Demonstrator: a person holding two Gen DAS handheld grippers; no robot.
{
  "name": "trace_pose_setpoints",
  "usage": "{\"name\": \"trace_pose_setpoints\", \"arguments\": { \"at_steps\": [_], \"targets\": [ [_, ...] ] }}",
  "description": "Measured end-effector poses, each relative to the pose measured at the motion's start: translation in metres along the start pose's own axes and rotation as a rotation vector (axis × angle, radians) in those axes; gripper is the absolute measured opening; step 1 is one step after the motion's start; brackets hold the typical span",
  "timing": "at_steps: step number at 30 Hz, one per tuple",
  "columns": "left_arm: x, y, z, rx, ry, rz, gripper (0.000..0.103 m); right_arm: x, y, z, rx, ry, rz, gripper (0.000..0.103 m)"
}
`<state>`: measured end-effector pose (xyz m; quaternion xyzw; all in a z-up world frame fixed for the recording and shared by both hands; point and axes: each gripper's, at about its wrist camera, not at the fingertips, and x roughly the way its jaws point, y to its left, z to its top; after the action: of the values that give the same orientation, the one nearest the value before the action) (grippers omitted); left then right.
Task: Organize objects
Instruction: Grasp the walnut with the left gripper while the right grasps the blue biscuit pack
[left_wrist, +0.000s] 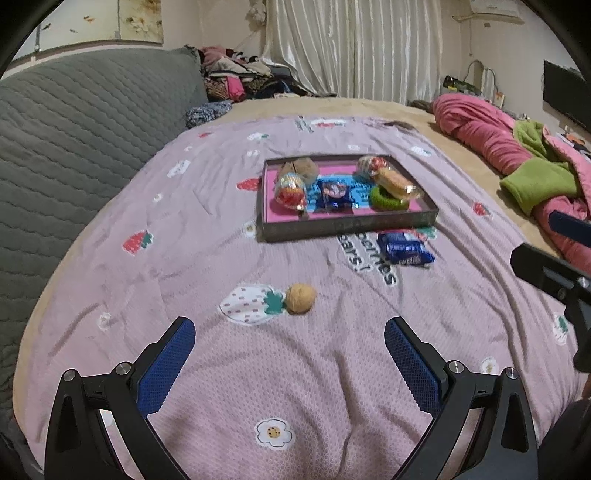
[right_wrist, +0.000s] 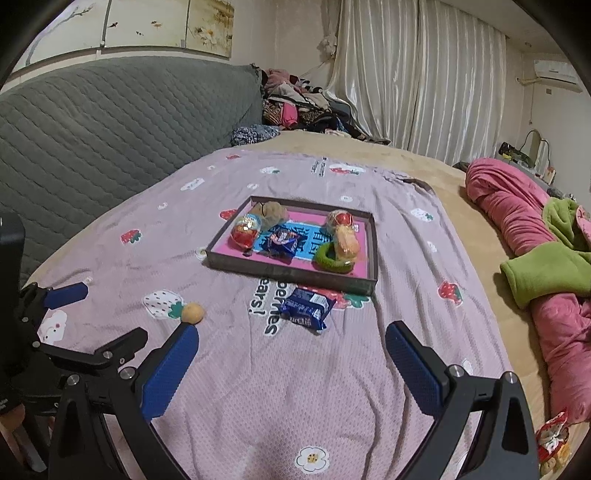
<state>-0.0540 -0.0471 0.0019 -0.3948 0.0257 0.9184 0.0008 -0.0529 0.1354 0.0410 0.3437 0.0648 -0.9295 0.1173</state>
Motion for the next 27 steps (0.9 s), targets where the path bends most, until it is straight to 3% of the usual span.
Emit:
{"name": "trace_pose_setpoints", "arguments": {
  "at_steps": [11,27],
  "targets": [
    [0.053,-0.001,-0.013,0.005,0.040,-0.044,0.102,0.046,-0.007,-0.015,0.021,0.064,-0.007,0.102],
    [0.137,-0.001,0.001,-0.016,0.103,-0.095,0.099,0.159,-0.028,-0.012,0.094,0.181,-0.021,0.102]
  ]
}}
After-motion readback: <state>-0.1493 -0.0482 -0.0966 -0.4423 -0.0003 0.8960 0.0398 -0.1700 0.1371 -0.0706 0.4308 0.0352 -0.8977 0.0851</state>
